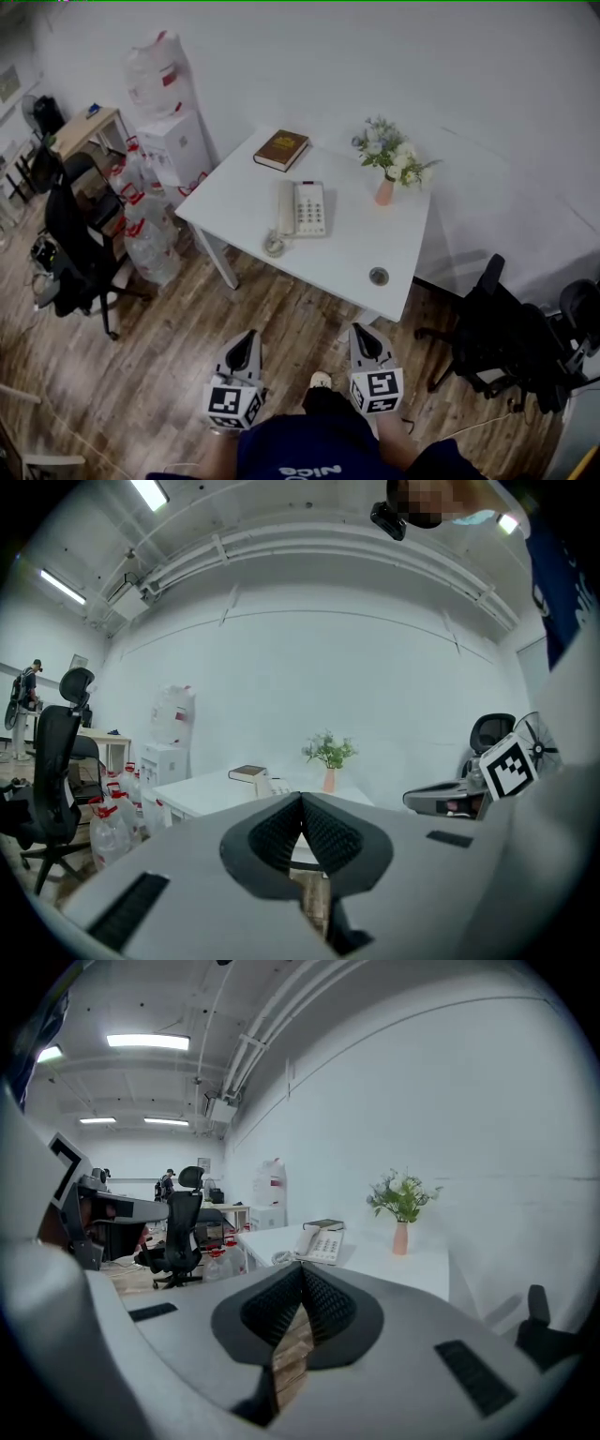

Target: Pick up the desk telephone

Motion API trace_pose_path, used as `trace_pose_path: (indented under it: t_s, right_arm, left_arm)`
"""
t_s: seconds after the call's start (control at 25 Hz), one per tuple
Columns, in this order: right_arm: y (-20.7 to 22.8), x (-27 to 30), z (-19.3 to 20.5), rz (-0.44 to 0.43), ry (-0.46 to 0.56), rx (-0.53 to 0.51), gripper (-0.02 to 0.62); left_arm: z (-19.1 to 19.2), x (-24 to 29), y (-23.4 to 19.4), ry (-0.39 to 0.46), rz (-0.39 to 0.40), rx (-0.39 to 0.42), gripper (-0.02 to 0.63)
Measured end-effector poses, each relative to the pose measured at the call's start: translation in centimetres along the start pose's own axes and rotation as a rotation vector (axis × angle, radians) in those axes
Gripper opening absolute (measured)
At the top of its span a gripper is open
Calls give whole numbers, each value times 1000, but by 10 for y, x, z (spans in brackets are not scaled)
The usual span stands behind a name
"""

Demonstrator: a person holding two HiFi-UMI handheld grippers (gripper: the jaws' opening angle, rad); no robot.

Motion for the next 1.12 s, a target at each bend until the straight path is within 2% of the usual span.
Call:
trace_pose_path:
  t_s: [0.2, 0.44, 0.72, 0.88, 1.12]
  right_arm:
    - [25, 26, -9, -41, 0, -19, 23]
    - [56, 57, -21, -94, 13, -48, 22]
    - [76, 82, -27, -128, -3, -56, 23]
    - [76, 90, -27, -143, -10, -65, 23]
    - [83, 114, -25, -135, -52, -64, 23]
  left_arm:
    - [-7, 32, 5, -5, -35, 15, 17]
    - [-9, 71, 13, 5, -65, -4, 17]
    - [-11, 104, 27, -3, -54, 0, 17]
    - [-8, 116, 23, -21, -48, -26, 17]
    - [1, 155, 13, -45, 0, -37, 17]
Point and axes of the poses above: the fingertips, and each gripper's own axes: x forward along the fingers, y to its right, z out of its underside, the point moved 4 cm from there along -x, backward along the fingers, and after that the axes turned 5 degrees about x, right-handed, at the moved point
